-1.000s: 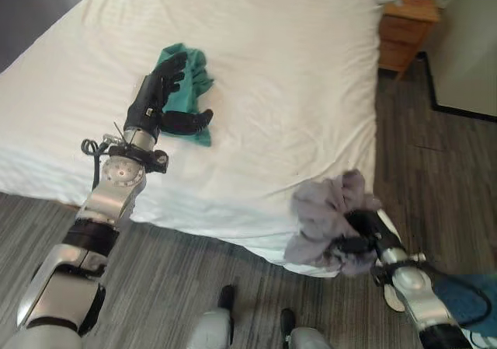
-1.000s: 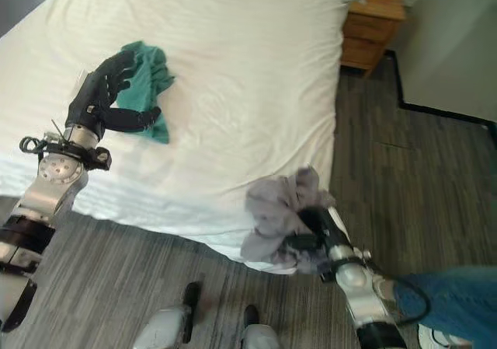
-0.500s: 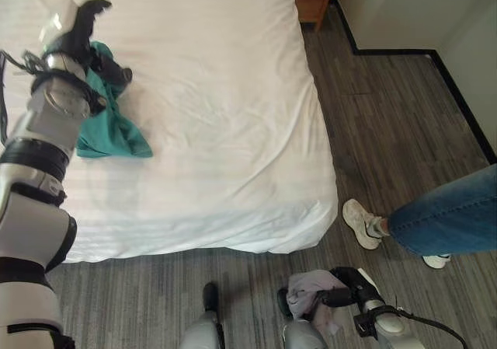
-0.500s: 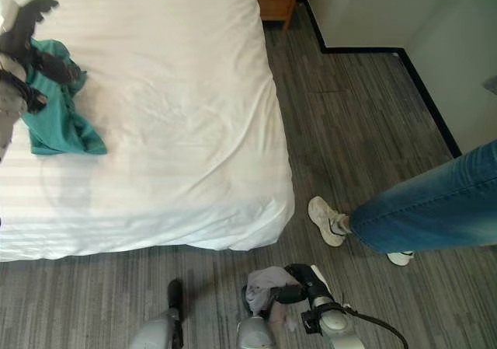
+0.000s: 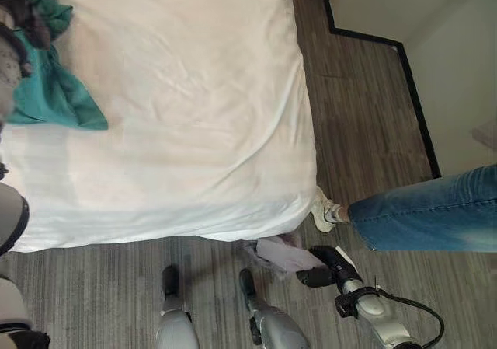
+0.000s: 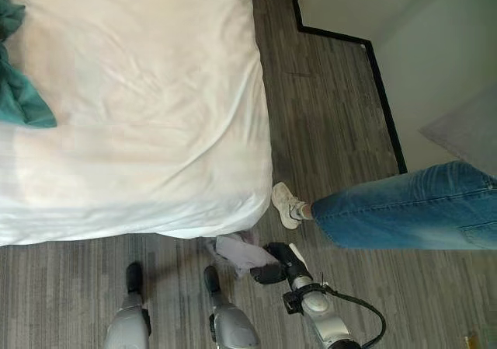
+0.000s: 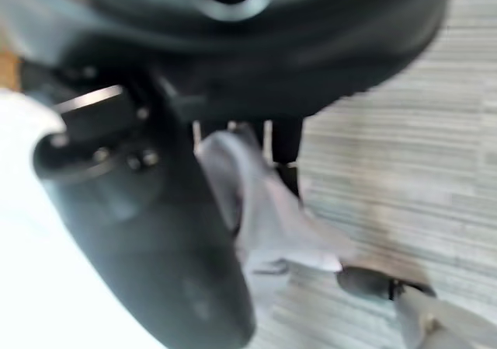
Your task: Pick up bed clothes into laundry basket.
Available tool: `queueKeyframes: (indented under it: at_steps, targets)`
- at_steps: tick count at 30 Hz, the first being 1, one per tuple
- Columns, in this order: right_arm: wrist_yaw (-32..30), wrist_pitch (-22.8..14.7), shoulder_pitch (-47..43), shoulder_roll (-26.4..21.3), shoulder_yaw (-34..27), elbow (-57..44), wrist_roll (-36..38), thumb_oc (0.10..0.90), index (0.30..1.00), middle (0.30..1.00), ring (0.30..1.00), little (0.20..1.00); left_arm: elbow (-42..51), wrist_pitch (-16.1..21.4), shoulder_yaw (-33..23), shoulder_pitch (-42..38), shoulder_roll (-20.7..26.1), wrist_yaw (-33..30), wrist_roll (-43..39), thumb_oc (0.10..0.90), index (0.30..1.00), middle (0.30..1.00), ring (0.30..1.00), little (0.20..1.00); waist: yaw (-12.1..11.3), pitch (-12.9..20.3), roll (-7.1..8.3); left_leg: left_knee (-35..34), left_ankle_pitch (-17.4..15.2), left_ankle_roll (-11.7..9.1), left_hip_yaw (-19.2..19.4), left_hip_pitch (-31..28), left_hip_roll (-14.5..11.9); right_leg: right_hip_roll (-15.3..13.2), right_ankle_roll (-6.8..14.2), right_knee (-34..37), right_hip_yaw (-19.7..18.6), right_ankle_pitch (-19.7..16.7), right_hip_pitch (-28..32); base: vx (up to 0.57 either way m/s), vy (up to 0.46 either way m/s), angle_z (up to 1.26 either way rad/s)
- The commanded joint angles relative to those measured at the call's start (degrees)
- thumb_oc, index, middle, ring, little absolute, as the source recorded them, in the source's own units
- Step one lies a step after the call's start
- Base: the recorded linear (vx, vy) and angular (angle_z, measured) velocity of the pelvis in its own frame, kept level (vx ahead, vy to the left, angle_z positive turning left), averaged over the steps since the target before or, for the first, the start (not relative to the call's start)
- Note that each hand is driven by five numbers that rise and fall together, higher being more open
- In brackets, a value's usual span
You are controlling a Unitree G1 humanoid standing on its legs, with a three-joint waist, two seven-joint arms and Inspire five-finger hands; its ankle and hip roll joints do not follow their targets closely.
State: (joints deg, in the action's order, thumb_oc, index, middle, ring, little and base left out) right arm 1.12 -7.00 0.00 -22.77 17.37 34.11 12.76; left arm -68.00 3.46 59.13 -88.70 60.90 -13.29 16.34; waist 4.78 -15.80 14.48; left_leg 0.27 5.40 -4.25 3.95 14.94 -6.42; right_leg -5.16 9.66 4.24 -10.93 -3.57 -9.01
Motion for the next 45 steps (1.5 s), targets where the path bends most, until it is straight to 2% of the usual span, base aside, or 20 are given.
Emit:
queueKeyframes:
  at_steps: [1, 6, 13, 17, 21, 22, 23, 24, 25, 30, 31, 33, 35, 38, 39, 40, 42, 43, 45]
  targets:
    - [-0.51, -3.83, 1.6, -1.59, -4.26, -2.36, 2.93, 0.4, 0.3, 0.3, 0.3, 0.3, -4.03, -0.7, 2.7, -16.33, 1.83, -6.9, 2.38, 0.8, 0.9, 0.9, 0.9, 0.9, -1.54, -0.03, 0.28, -1.81, 2.4, -0.45, -2.71, 2.38, -1.08, -3.51, 5.17, -0.83, 1.87, -0.82, 6.05, 0.0, -0.016, 0.09]
    - [0.15, -4.04, 1.73, -1.87, -2.78, -3.43, 3.32, 0.4, 0.3, 0.3, 0.3, 0.3, -3.8, -0.62, 2.62, -14.94, 2.18, -6.33, 1.67, 0.8, 0.9, 0.9, 0.9, 0.9, -2.18, -0.77, 1.01, 0.86, 1.82, -0.49, -4.62, 5.03, -1.0, -3.54, 4.93, -0.94, 3.42, -0.3, 5.67, -0.01, -0.038, 0.15]
    - [0.86, -4.25, 0.85, -2.12, -0.51, -4.74, 3.47, 0.4, 0.3, 0.3, 0.3, 0.3, -3.93, -0.34, -2.41, -7.34, 0.89, -4.61, 0.04, 0.8, 0.9, 0.9, 0.9, 0.9, -2.19, -2.01, 2.37, 2.59, 1.55, -0.63, -5.71, 7.48, -1.17, -3.25, 4.6, -1.06, 4.01, -0.67, 4.8, -0.02, -0.019, 0.1]
    - [0.66, -4.2, 0.62, -2.26, 1.32, -3.59, 1.95, 0.4, 0.3, 0.3, 0.3, 0.3, -4.85, -0.56, -5.05, -2.87, -3.06, -3.51, 0.86, 0.8, 0.9, 0.9, 0.9, 0.9, -1.44, -3.42, 4.34, 2.41, 2.16, -0.84, -6.76, 9.48, -1.69, -2.4, 4.14, -1.13, 4.17, -0.83, 3.2, -0.03, -0.031, 0.03]
    - [0.51, -3.97, 0.86, -2.31, 2.29, -3.79, -0.07, 0.4, 0.3, 0.3, 0.3, 0.3, -5.46, -0.55, -7.31, 2.12, -6.33, -1.39, 2.03, 0.8, 0.9, 0.9, 0.9, 0.9, -0.92, -4.27, 5.31, 1.13, 2.82, -0.92, -7.18, 9.66, -1.9, -2.12, 4.07, -0.95, 4.26, -0.9, 2.8, -0.01, -0.001, 0.04]
    - [0.39, -4.08, 1.12, -2.48, 2.19, -3.56, -0.17, 0.4, 0.3, 0.3, 0.3, 0.3, -5.14, -0.48, -8.22, 3.18, -7.1, -1.25, 1.86, 0.755, 0.832, 0.832, 0.832, 0.832, -0.87, -4.31, 5.25, 0.82, 2.94, -0.9, -7.21, 9.61, -1.83, -2.08, 4.03, -0.93, 4.26, -0.88, 2.78, 0.0, 0.005, 0.03]
    - [0.29, -4.09, 1.3, -2.45, 1.93, -3.62, -0.27, 0.4, 0.3, 0.3, 0.3, 0.3, -4.71, -0.29, -9.36, 4.5, -7.78, -0.95, 1.38, 0.596, 0.594, 0.594, 0.594, 0.594, -0.89, -4.39, 5.19, 0.58, 3.03, -0.89, -7.3, 9.56, -1.8, -2.06, 4.01, -1.03, 4.33, -0.73, 2.72, 0.0, 0.0, 0.0]
    - [0.28, -4.14, 1.56, -2.51, 1.71, -3.69, -0.37, 0.4, 0.3, 0.3, 0.3, 0.3, -4.23, -0.11, -10.32, 5.58, -8.53, -0.97, 0.78, 0.4, 0.3, 0.3, 0.3, 0.3, -0.87, -4.43, 5.1, 0.45, 3.05, -0.85, -7.37, 9.49, -1.73, -2.07, 3.97, -1.12, 4.36, -0.42, 2.71, 0.0, 0.0, 0.0]
    - [0.11, -4.01, 1.93, -2.52, 1.32, -3.46, -0.49, 0.4, 0.3, 0.3, 0.3, 0.3, -3.03, 0.46, -12.92, 7.88, -10.23, -0.43, -2.18, 0.4, 0.3, 0.3, 0.3, 0.3, -1.02, -4.58, 4.73, 0.26, 3.13, -0.8, -7.61, 9.3, -1.6, -2.1, 3.82, -1.32, 4.46, 0.44, 2.72, 0.0, 0.0, 0.0]
    - [-0.33, -3.66, 1.85, -2.58, 1.42, -3.35, -1.18, 0.4, 0.3, 0.3, 0.3, 0.3, 0.15, 1.14, -17.68, 12.03, -14.15, -0.86, -6.69, 0.4, 0.3, 0.3, 0.3, 0.3, -1.25, -4.61, 3.4, 0.27, 3.07, -0.73, -8.02, 8.6, -1.07, -2.0, 3.46, -2.16, 4.67, 2.42, 3.23, 0.0, 0.013, 0.05]
    - [-0.28, -3.65, 1.33, -2.69, 1.73, -3.48, -1.19, 0.4, 0.3, 0.3, 0.3, 0.3, 1.22, 1.75, -18.81, 13.57, -16.13, -0.81, -8.22, 0.4, 0.3, 0.3, 0.3, 0.3, -1.25, -4.31, 2.6, 0.06, 3.18, -0.68, -8.19, 8.02, -0.85, -1.92, 3.24, -2.86, 4.64, 3.69, 3.59, -0.01, 0.018, 0.07]
    - [-0.36, -3.66, 1.13, -2.92, 1.82, -3.44, -1.41, 0.4, 0.3, 0.3, 0.3, 0.3, 2.31, 1.91, -19.02, 14.41, -16.56, -0.98, -8.23, 0.4, 0.3, 0.3, 0.3, 0.3, -1.25, -4.14, 2.23, -0.07, 3.2, -0.68, -8.29, 7.72, -0.79, -1.95, 3.17, -3.11, 4.64, 4.14, 3.76, 0.0, 0.008, 0.02]
    - [-0.54, -3.65, 0.71, -3.15, 1.53, -3.65, -1.7, 0.4, 0.3, 0.3, 0.3, 0.3, 5.65, 2.78, -20.83, 15.91, -17.67, -1.23, -11.0, 0.4, 0.3, 0.3, 0.3, 0.3, -1.47, -3.57, 1.2, -0.45, 3.36, -0.72, -8.3, 6.8, -0.53, -2.04, 2.98, -3.87, 4.89, 5.08, 4.19, 0.0, 0.001, 0.02]
    - [-1.41, -3.83, 0.4, -3.49, 0.19, -4.2, -2.19, 0.4, 0.3, 0.3, 0.3, 0.3, 14.29, 4.51, -23.91, 19.11, -18.86, -2.07, -15.48, 0.4, 0.3, 0.3, 0.3, 0.3, -2.11, -2.63, -0.69, -1.41, 3.8, -0.73, -8.59, 5.47, 0.23, -2.3, 2.46, -4.69, 5.52, 6.4, 5.16, 0.0, -0.017, 0.06]
    - [-1.96, -3.78, 0.37, -3.69, -1.88, -5.74, -2.3, 0.4, 0.3, 0.3, 0.3, 0.3, 23.04, 5.95, -27.83, 23.37, -18.49, -2.03, -19.86, 0.4, 0.3, 0.3, 0.3, 0.3, -3.03, -2.1, -2.24, -1.92, 4.09, -0.77, -8.92, 4.75, 0.82, -2.46, 2.14, -5.29, 6.01, 7.34, 5.88, 0.01, -0.005, 0.05]
    - [-1.95, -3.73, 0.49, -3.85, -1.84, -5.84, -2.31, 0.4, 0.3, 0.3, 0.3, 0.3, 23.34, 5.81, -28.1, 23.74, -18.46, -2.03, -19.83, 0.4, 0.3, 0.3, 0.3, 0.3, -2.91, -2.07, -2.35, -1.97, 4.1, -0.77, -8.96, 4.65, 0.83, -2.47, 2.13, -5.31, 6.06, 7.39, 5.97, 0.01, 0.0, 0.08]
    - [-2.91, -4.08, 1.0, -3.71, -5.46, -7.45, -0.99, 0.4, 0.3, 0.3, 0.3, 0.3, 30.51, 7.3, -32.95, 29.76, -18.67, -2.78, -23.45, 0.4, 0.3, 0.3, 0.3, 0.3, -3.68, -1.29, -4.16, -2.76, 4.62, -0.87, -9.39, 3.74, 1.67, -2.58, 1.69, -6.08, 6.57, 8.43, 7.04, 0.01, -0.002, 0.14]
    - [-2.9, -4.08, 1.01, -3.74, -5.44, -7.46, -0.98, 0.4, 0.3, 0.3, 0.3, 0.3, 30.55, 7.29, -33.01, 29.82, -18.67, -2.78, -23.44, 0.4, 0.3, 0.3, 0.3, 0.3, -3.64, -1.28, -4.18, -2.78, 4.63, -0.87, -9.41, 3.73, 1.68, -2.58, 1.69, -6.07, 6.59, 8.43, 7.07, 0.0, -0.01, 0.11]
    - [-4.55, -4.6, 1.46, -3.19, -11.28, -10.79, 0.28, 0.4, 0.3, 0.3, 0.3, 0.3, 41.17, 10.65, -41.27, 39.89, -18.74, -3.4, -30.83, 0.4, 0.3, 0.3, 0.3, 0.3, -5.59, -0.29, -6.35, -3.25, 5.02, -1.05, -9.66, 2.65, 2.46, -2.76, 1.29, -7.01, 7.57, 9.34, 8.38, 0.02, -0.015, 0.1]
